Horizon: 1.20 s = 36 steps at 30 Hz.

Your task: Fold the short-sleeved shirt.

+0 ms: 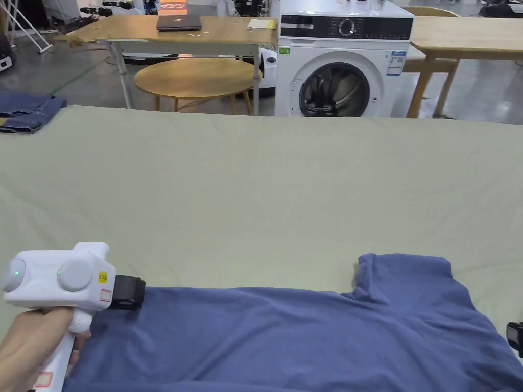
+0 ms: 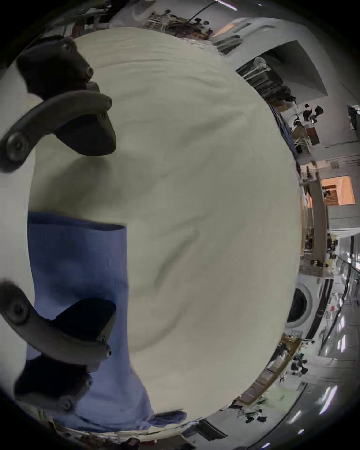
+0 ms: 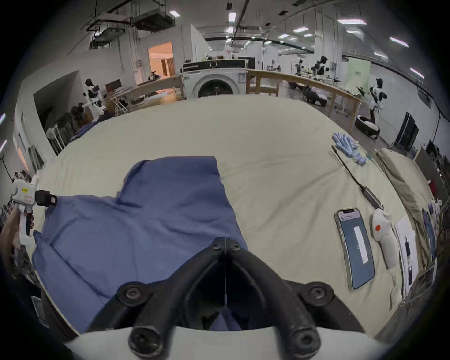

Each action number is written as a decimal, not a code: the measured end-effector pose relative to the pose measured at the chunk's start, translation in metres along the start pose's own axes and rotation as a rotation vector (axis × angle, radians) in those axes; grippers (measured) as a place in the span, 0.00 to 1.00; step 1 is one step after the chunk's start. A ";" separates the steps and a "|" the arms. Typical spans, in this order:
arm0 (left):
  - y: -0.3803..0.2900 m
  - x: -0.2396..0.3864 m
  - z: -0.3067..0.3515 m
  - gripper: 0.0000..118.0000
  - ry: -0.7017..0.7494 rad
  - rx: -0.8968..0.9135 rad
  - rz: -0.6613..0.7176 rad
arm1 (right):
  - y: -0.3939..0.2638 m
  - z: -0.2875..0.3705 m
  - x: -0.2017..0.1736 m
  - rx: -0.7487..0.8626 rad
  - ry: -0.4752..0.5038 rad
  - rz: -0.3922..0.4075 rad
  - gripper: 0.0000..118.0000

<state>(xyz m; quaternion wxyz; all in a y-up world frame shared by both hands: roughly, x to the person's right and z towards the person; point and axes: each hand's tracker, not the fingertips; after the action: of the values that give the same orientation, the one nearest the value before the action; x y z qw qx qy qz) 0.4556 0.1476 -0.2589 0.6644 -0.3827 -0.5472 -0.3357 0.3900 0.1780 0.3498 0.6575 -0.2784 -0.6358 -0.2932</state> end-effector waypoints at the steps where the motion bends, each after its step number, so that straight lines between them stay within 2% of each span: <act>1: -0.001 0.001 -0.002 0.97 -0.015 -0.014 -0.007 | 0.005 -0.002 0.003 -0.007 -0.005 0.002 0.00; 3: -0.005 0.003 0.006 0.87 -0.020 0.006 -0.013 | 0.007 -0.009 0.002 -0.024 -0.011 0.013 0.00; 4: -0.005 0.003 0.011 0.73 -0.039 0.015 -0.018 | 0.009 -0.013 0.002 -0.029 -0.011 0.019 0.00; 5: -0.005 0.005 0.018 0.56 -0.045 0.025 -0.035 | 0.016 -0.016 0.003 -0.035 -0.013 0.027 0.00; 7: -0.006 0.012 0.028 0.10 -0.063 0.062 -0.095 | 0.023 -0.023 0.000 -0.040 -0.010 0.049 0.01; 8: -0.007 0.015 0.030 0.04 -0.074 0.055 -0.117 | 0.030 -0.030 0.002 -0.039 0.000 0.053 0.13; 9: -0.007 0.018 0.030 0.04 -0.069 0.043 -0.126 | 0.038 -0.037 0.005 -0.042 0.009 0.048 0.38; 10: -0.008 0.021 0.030 0.04 -0.044 0.048 -0.138 | 0.043 -0.045 0.005 -0.057 0.014 0.038 0.80; 11: -0.007 0.021 0.028 0.04 -0.045 0.047 -0.138 | 0.047 -0.054 0.005 -0.087 0.013 0.024 0.99; 12: -0.006 0.019 0.027 0.04 -0.049 0.044 -0.125 | 0.052 -0.063 0.006 -0.099 0.009 0.023 1.00; 17: -0.006 0.014 0.026 0.04 -0.071 0.035 -0.078 | 0.065 -0.096 0.003 -0.184 -0.019 0.077 0.99; 18: -0.006 0.014 0.027 0.04 -0.071 0.035 -0.079 | 0.064 -0.101 0.002 -0.215 -0.025 0.100 0.93; 19: -0.006 0.013 0.025 0.04 -0.069 0.036 -0.082 | 0.063 -0.105 0.001 -0.222 -0.051 0.118 0.71; 20: -0.006 0.014 0.026 0.04 -0.067 0.035 -0.085 | 0.061 -0.106 0.000 -0.222 -0.052 0.133 0.58; 21: -0.006 0.014 0.027 0.04 -0.066 0.035 -0.088 | 0.056 -0.099 -0.003 -0.217 -0.011 0.145 0.57; 23: -0.007 0.013 0.029 0.04 -0.066 0.040 -0.086 | 0.057 -0.088 -0.005 -0.193 -0.010 0.126 0.51; 24: -0.008 0.012 0.031 0.04 -0.069 0.044 -0.084 | 0.057 -0.082 -0.005 -0.160 0.016 0.118 0.31; 25: -0.010 0.011 0.035 0.04 -0.072 0.051 -0.079 | 0.056 -0.074 -0.005 -0.113 0.027 0.094 0.01; 36: -0.041 -0.016 0.115 0.04 -0.130 0.181 -0.067 | 0.039 0.043 0.000 0.028 0.070 0.079 0.00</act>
<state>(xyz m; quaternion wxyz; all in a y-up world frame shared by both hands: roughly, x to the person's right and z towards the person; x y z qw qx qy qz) 0.3635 0.2291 -0.2560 0.6478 -0.3237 -0.6295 -0.2817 0.3902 0.2357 0.3513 0.6941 -0.2835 -0.6052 -0.2676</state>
